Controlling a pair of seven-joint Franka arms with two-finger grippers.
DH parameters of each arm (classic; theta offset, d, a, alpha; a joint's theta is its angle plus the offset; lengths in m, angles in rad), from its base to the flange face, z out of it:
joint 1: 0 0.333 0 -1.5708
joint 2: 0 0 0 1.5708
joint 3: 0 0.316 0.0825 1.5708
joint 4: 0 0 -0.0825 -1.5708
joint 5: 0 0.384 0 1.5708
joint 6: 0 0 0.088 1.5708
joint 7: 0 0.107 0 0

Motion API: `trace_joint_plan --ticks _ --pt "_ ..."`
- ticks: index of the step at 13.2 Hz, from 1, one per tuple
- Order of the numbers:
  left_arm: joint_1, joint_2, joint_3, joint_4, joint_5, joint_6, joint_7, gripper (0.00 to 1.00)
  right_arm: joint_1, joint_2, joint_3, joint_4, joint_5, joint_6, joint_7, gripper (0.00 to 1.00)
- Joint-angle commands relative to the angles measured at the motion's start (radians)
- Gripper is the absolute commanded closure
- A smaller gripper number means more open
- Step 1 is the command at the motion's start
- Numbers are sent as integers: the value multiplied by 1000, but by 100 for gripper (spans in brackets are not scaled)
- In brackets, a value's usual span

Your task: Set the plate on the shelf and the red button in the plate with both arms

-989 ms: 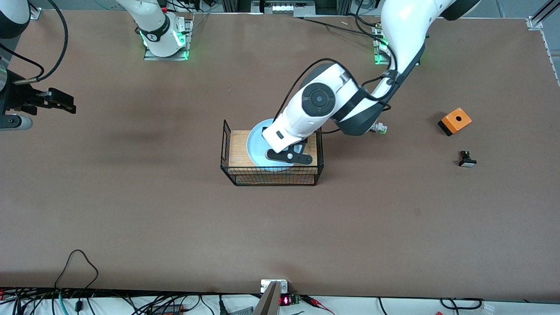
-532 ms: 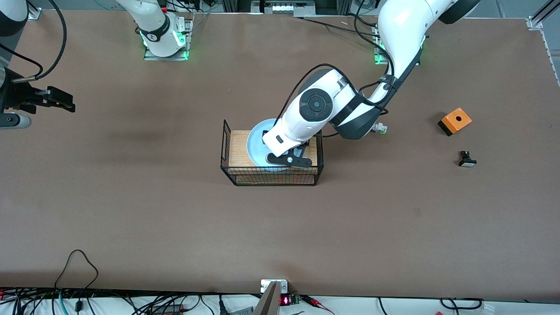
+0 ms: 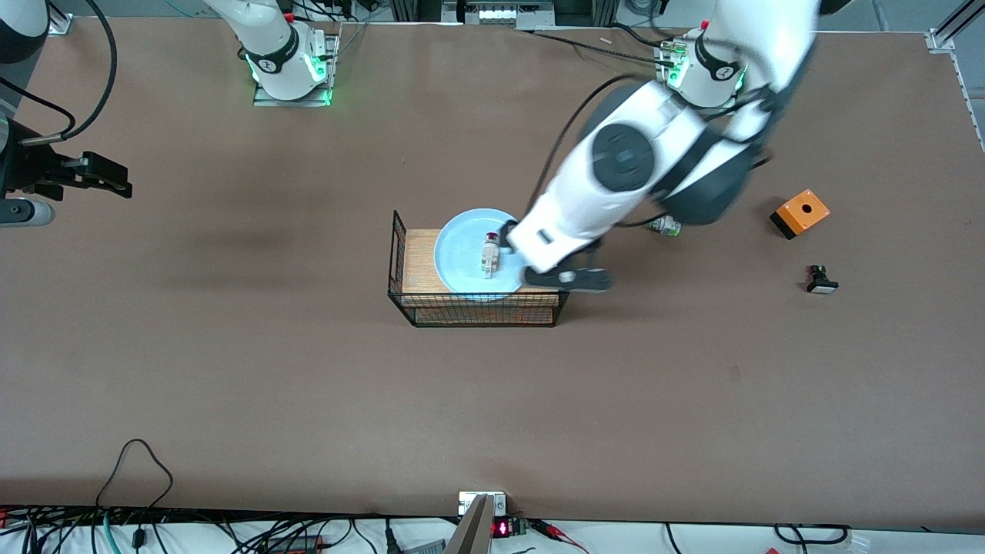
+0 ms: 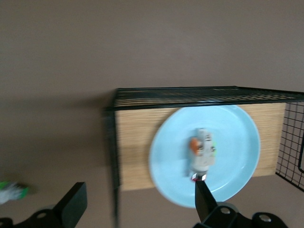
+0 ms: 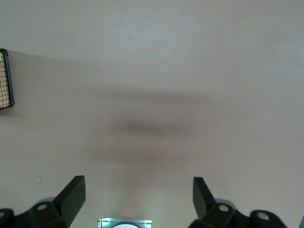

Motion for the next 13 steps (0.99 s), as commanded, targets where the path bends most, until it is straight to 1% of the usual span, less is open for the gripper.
trace_joint_plan --ticks 1,2,4,5,6,7,8,9,10,11,12,13 --pt "90 -88 -3 -28 20 -99 0 0 -12 19 11 34 12 -14 1 0" --pt "133 -108 -5 -28 20 -134 12 0 -12 19 11 34 10 -14 1 0" --pt "226 -139 -3 -28 32 -210 204 0 -12 19 11 34 10 -14 1 0" --pt "268 -144 -5 -30 84 -243 284 0 -12 19 11 36 10 -14 1 0" --pt "294 -153 -6 -30 146 -282 337 0 -12 19 11 36 10 -14 1 0" --pt "314 -153 -6 -30 167 -294 369 0 -12 19 11 36 10 -14 1 0" --pt "332 -164 6 -45 150 -285 418 0 -12 19 11 36 10 -14 1 0" --pt "314 -188 64 -54 146 -284 478 0 -12 19 11 36 10 -14 1 0" --pt "253 -240 171 -97 106 -274 537 0 -10 19 11 36 10 -14 1 0" --pt "210 -312 275 -180 46 -218 608 0 -12 19 11 36 10 -15 1 0" --pt "199 -390 338 -302 -6 -129 660 0 -12 19 11 36 12 -15 1 0" --pt "197 -452 363 -399 -29 -50 662 0 -12 19 11 36 12 -15 1 0"
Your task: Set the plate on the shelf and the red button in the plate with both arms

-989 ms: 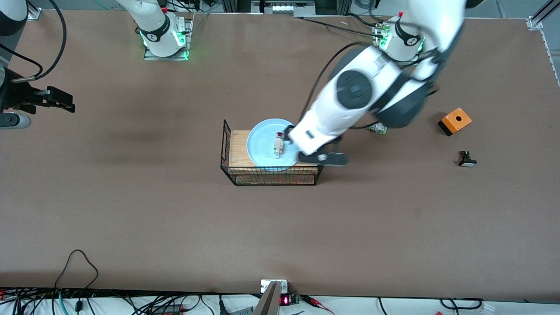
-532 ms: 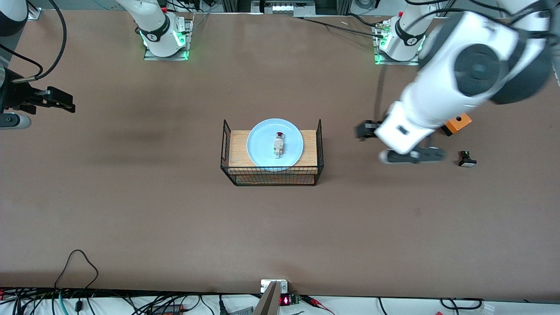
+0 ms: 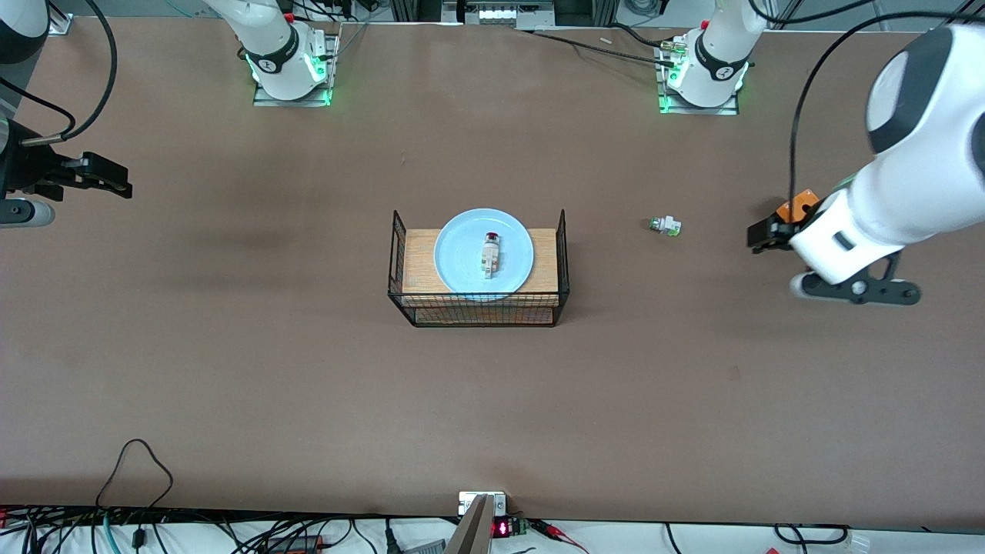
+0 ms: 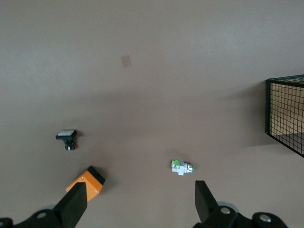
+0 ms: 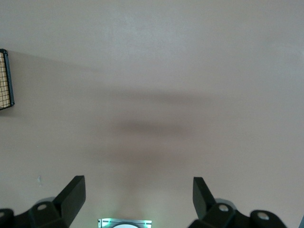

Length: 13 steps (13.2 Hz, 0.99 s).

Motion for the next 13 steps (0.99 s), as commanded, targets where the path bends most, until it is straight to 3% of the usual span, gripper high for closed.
trace_joint_plan --ticks 1,2,3,13 --pt "-49 -271 130 -382 -60 223 65 0 -12 18 11 34 12 -15 1 0" --pt "-89 -334 169 -488 -62 274 60 0 -12 18 11 34 12 -15 1 0" --pt "-109 -356 199 -504 -57 291 69 0 -12 18 11 34 12 -15 1 0" --pt "-66 -327 161 -467 4 279 74 0 -12 18 11 34 12 -15 1 0"
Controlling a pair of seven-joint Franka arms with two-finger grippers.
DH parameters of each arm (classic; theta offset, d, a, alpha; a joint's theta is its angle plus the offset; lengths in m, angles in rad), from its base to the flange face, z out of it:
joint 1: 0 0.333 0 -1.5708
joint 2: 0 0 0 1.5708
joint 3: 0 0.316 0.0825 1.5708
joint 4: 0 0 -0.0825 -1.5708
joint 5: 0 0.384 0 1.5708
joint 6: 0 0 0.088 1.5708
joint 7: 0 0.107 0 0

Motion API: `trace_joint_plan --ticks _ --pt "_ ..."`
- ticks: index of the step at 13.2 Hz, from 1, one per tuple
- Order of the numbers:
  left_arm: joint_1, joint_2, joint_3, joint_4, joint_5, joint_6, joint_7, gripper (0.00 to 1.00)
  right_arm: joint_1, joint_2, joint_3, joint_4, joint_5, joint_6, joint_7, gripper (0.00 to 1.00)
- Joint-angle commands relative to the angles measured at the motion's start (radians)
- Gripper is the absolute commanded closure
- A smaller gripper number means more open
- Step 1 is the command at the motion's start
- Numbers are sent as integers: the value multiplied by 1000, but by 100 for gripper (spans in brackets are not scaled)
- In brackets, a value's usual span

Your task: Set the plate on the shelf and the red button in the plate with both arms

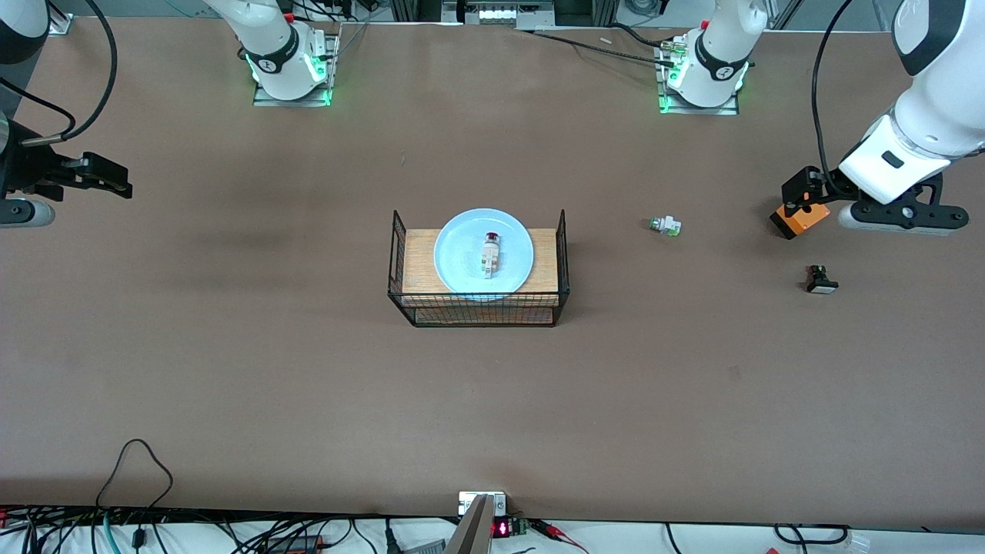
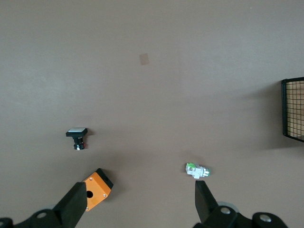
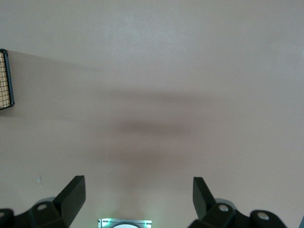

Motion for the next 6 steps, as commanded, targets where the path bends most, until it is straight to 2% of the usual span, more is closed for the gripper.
trace_joint_plan --ticks 1,6 --pt "7 4 -21 12 46 -6 14 0 -12 18 11 34 12 -15 1 0" --pt "5 11 -26 29 46 -28 6 0 -12 18 11 37 10 -14 1 0"
